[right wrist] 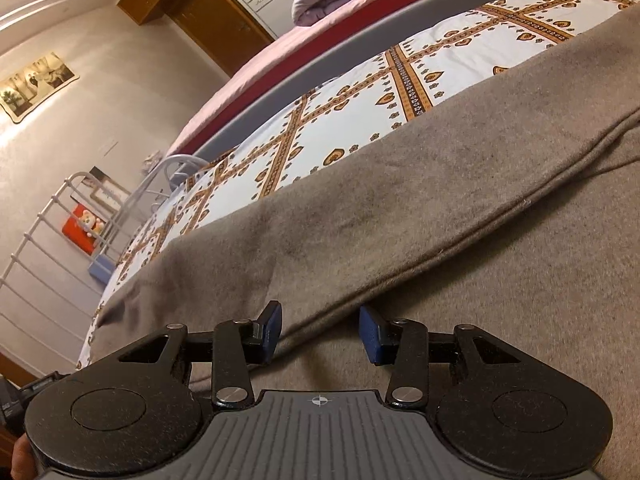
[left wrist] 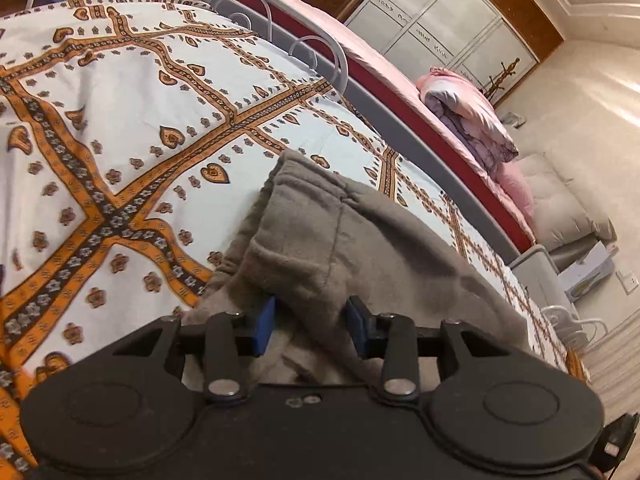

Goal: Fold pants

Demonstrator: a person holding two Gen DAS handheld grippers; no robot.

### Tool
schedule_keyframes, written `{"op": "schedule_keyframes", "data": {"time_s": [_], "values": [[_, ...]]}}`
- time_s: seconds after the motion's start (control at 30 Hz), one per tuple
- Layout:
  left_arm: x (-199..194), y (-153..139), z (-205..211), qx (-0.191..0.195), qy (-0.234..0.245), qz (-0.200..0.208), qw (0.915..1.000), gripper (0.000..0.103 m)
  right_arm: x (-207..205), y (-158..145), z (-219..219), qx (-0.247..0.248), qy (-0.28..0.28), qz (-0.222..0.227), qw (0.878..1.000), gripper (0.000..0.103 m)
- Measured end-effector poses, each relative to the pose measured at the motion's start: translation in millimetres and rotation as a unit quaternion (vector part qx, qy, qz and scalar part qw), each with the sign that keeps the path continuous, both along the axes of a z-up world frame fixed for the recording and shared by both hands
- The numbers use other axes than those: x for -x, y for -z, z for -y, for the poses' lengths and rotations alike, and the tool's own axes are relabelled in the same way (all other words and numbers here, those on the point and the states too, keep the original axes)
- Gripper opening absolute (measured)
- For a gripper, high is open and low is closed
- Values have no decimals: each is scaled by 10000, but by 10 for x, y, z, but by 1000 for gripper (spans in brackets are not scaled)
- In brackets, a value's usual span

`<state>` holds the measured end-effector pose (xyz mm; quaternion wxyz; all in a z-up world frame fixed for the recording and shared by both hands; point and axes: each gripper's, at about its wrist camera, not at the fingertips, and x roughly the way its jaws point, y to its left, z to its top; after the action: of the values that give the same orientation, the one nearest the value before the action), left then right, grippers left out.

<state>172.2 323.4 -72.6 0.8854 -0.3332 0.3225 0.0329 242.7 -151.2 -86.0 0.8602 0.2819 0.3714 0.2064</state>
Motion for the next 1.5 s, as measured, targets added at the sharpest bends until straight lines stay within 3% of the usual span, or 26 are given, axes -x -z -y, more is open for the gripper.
{"op": "schedule_keyframes", "data": {"time_s": [0.17, 0.23, 0.33, 0.53, 0.63, 0.73, 0.8, 0.87, 0.93, 1.07, 1.23, 1.3, 1.37, 1.43, 1.47, 1.5], "values": [[-248, 16, -40, 66, -204, 137, 9997, 29, -160, 10, -72, 58, 74, -15, 10000, 42], [-296, 3, -21, -88, -193, 129, 9997, 21, -257, 3, -95, 44, 106, -67, 9999, 42], [-305, -59, -43, -113, -152, 186, 9996, 15, -354, -57, -137, 320, 40, -86, 9994, 10], [37, -586, -53, -290, 93, 939, 9951, 13, 79, -605, -102, 451, -206, 944, 9943, 10], [266, -499, -8, -452, 266, 539, 9972, 13, 426, -737, -104, 642, -428, 1246, 9892, 10], [289, -82, 29, -620, 375, -226, 9971, 13, 590, -459, -146, 876, -550, 890, 9906, 10], [332, -13, -3, -339, 190, -50, 9992, 12, 545, -125, -279, 1265, -715, 388, 9886, 10], [329, -96, 30, -378, 137, -35, 9992, 12, 556, -1, -273, 1144, -615, 383, 9908, 10], [308, -156, 57, -517, 204, -66, 9984, 12, 537, -40, -258, 1021, -529, 324, 9928, 10], [318, -203, 21, -427, 253, -47, 9988, 12, 550, -192, -282, 1111, -675, 629, 9895, 10], [422, -394, -43, -405, 149, 543, 9976, 12, 700, -485, -210, 883, -572, 1120, 9881, 10], [353, -326, -27, -538, 277, 283, 9978, 12, 767, -544, -191, 826, -599, 1183, 9877, 10], [219, -130, 32, -847, 481, -355, 9946, 13, 769, -417, -259, 1039, -701, 1034, 9867, 10], [233, -107, 70, -952, 480, -289, 9939, 13, 660, -125, -351, 1328, -837, 509, 9863, 10], [240, -135, 71, -950, 454, -300, 9940, 14, 627, 9, -339, 1242, -806, 277, 9886, 10], [245, -157, 74, -983, 453, -311, 9936, 17, 642, 20, -299, 1071, -712, 346, 9911, 10]]}}
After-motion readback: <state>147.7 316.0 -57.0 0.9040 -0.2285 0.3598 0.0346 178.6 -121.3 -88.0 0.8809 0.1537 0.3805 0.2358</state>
